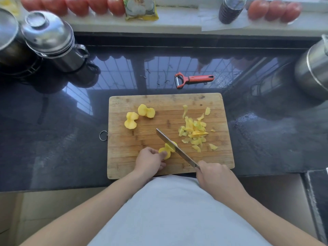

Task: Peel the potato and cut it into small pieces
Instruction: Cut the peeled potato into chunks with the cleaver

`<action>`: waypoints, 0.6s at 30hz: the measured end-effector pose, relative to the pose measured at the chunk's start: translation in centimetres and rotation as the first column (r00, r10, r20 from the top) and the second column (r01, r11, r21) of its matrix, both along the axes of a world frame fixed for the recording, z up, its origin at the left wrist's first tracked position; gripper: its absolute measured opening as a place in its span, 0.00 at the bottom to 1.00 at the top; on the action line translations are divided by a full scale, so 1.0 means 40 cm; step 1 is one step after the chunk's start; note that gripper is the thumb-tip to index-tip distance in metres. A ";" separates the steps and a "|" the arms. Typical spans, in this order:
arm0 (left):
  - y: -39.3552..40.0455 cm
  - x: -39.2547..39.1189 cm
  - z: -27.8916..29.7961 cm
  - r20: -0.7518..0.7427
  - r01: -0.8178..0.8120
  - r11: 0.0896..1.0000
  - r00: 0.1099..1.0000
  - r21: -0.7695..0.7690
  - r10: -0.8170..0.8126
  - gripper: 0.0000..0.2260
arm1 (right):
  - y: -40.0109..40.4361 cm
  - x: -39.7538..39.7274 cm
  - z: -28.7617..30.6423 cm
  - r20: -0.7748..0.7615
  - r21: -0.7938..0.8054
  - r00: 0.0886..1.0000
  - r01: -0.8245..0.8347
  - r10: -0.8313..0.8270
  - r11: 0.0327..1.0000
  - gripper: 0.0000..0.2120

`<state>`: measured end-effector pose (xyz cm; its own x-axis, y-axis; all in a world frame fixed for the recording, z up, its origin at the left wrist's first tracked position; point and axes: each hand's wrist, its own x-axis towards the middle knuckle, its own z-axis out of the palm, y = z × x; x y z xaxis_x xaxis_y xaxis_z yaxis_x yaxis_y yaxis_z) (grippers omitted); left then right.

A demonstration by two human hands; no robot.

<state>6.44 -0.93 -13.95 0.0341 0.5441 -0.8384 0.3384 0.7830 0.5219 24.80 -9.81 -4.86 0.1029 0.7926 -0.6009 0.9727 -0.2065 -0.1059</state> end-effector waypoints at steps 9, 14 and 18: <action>0.005 -0.001 0.009 -0.179 0.226 0.966 0.963 0.126 -0.202 0.16 | 0.001 -0.014 -0.022 0.081 -0.065 0.995 -0.057 0.062 0.996 0.07; 0.013 0.001 0.009 -0.147 0.209 0.971 0.971 0.116 -0.191 0.15 | 0.004 -0.019 -0.025 0.095 -0.065 0.988 -0.118 0.123 0.991 0.06; 0.018 0.005 0.014 -0.138 0.196 0.976 0.974 0.092 -0.182 0.14 | 0.014 -0.026 -0.027 0.092 -0.072 0.985 -0.142 0.148 0.987 0.06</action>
